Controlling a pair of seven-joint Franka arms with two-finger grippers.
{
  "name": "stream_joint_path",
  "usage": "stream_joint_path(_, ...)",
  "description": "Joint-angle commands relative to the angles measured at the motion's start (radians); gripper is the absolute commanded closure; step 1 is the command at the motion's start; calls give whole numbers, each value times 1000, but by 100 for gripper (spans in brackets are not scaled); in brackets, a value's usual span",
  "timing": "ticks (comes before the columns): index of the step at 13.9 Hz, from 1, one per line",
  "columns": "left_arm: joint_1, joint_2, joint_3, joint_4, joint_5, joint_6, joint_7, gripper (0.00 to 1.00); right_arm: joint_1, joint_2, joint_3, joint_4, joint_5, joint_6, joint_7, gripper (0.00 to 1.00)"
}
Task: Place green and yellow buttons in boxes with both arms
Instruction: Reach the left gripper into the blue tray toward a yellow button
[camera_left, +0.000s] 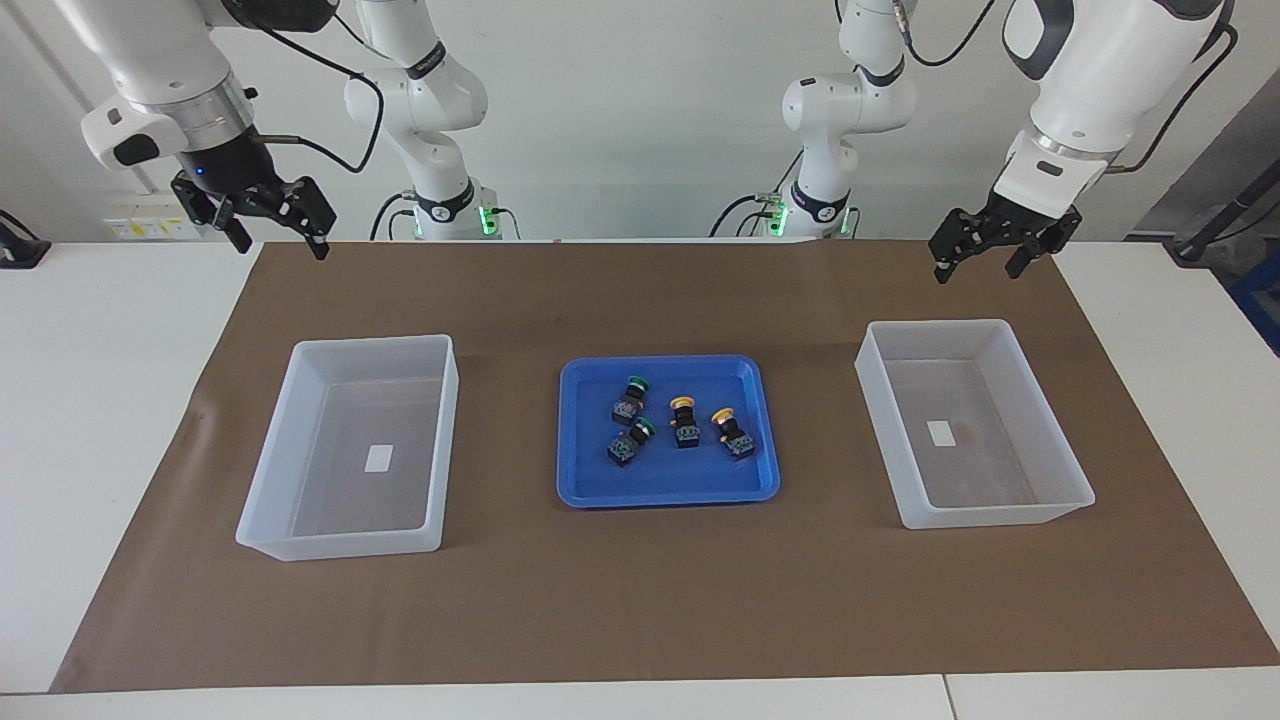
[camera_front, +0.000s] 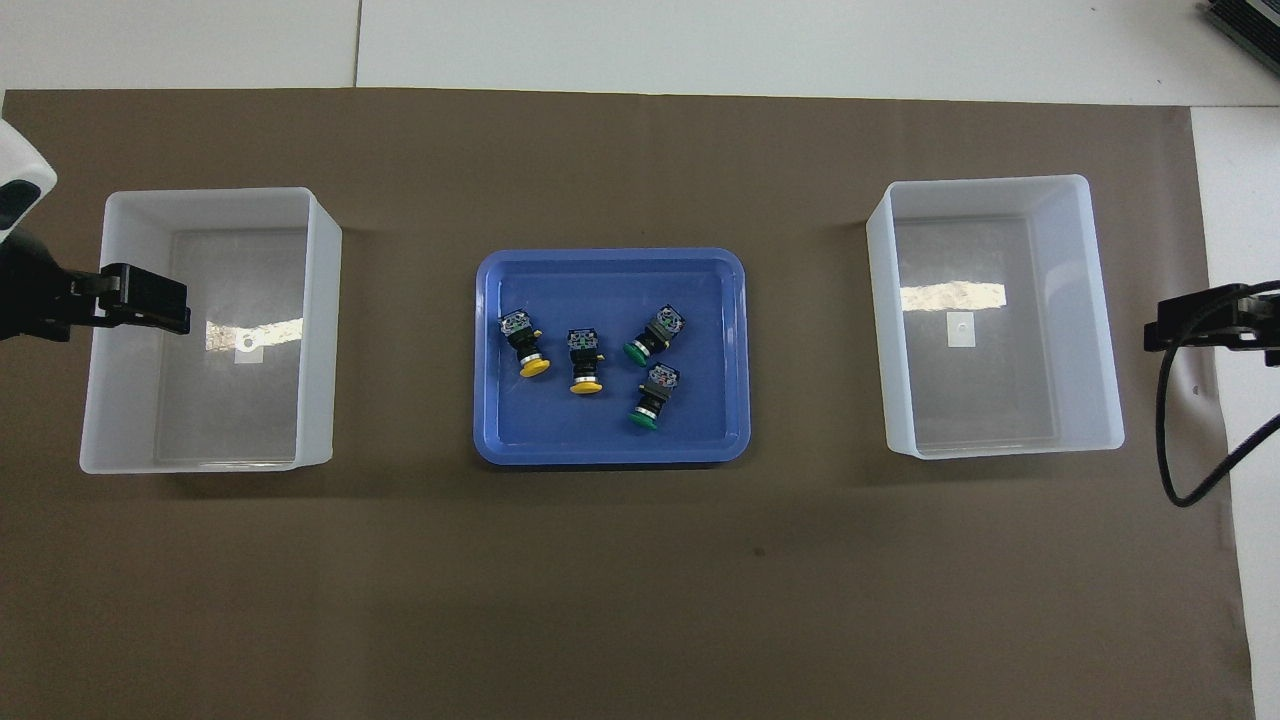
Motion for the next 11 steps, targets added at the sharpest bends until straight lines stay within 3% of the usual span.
stream_joint_path(1, 6, -22, -8, -17, 3, -10, 15, 0, -3, 13, 11, 19, 3, 20, 3, 0)
stream_joint_path(7, -8, -29, -12, -50, -21, 16, 4, 0, -5, 2, 15, 11, 8, 8, 13, 0)
stream_joint_path(11, -104, -84, -12, -240, -69, 244, -135, 0, -12, -2, 9, 5, 13, 4, 2, 0)
